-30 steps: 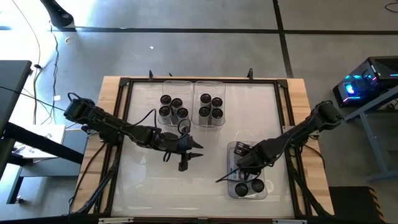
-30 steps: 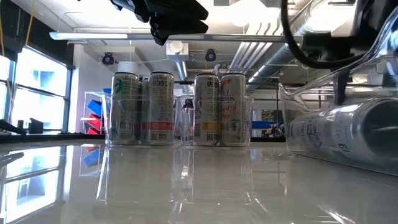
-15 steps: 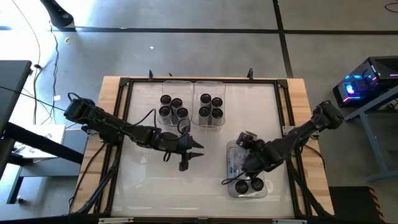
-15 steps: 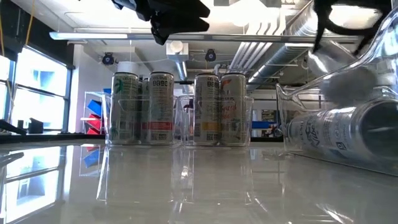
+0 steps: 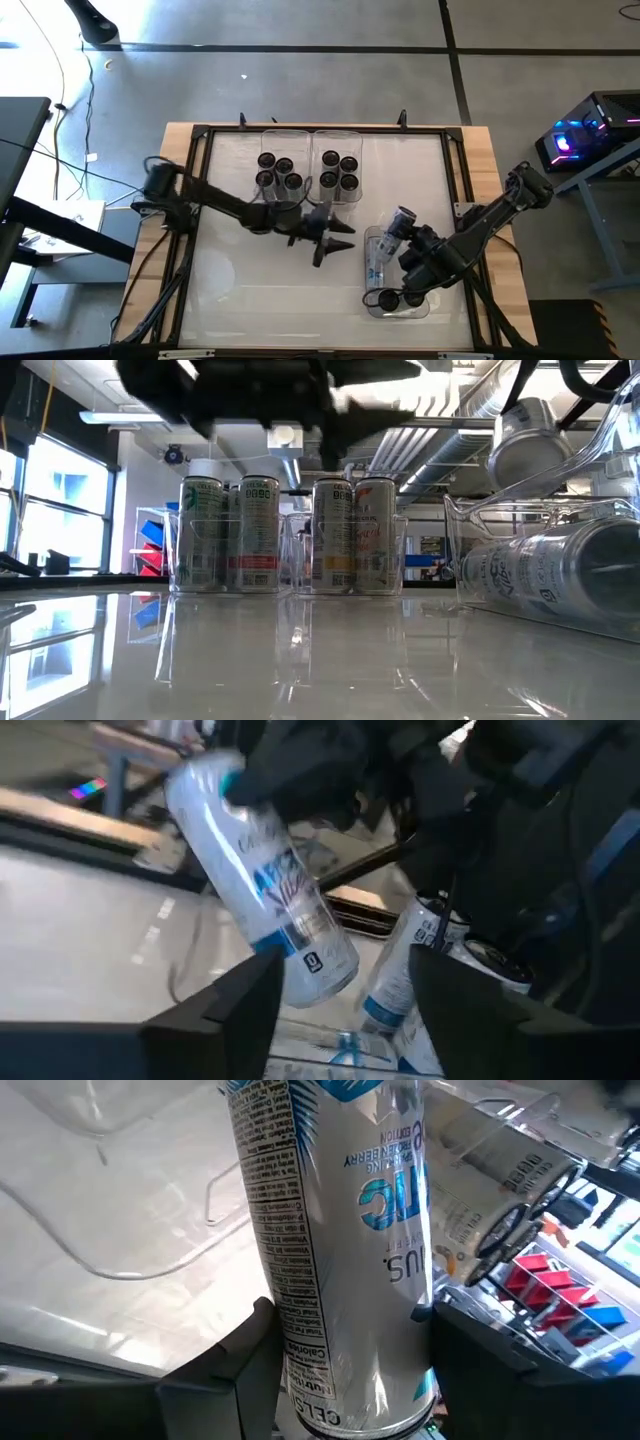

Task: Sort soda cans
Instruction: Adjust the blue soda cans in the bottom right transparent bin

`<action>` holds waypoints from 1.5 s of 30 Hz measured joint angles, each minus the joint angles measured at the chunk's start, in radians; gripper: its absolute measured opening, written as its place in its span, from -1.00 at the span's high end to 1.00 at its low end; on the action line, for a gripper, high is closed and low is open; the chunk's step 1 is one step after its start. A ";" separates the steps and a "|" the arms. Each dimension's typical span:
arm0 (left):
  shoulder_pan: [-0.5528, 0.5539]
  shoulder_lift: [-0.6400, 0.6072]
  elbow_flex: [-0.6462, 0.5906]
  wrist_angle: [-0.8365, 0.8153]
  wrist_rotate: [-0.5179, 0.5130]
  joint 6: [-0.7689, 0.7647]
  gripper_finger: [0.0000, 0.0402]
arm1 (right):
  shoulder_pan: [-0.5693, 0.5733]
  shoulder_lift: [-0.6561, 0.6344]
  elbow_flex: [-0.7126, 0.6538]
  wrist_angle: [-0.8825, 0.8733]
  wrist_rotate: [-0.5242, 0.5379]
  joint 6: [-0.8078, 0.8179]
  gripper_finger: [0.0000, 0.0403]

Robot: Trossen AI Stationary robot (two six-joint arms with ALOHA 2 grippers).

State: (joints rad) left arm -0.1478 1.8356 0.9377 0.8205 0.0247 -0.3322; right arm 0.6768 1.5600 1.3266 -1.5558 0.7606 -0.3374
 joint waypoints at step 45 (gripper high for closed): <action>0.040 0.188 0.414 -0.518 0.173 -0.045 -0.58 | 0.021 -0.002 0.002 -0.002 -0.069 0.025 0.35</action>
State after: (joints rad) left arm -0.1074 2.0234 1.3521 0.3021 0.1976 -0.3774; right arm 0.6975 1.5581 1.3285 -1.5576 0.6913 -0.3125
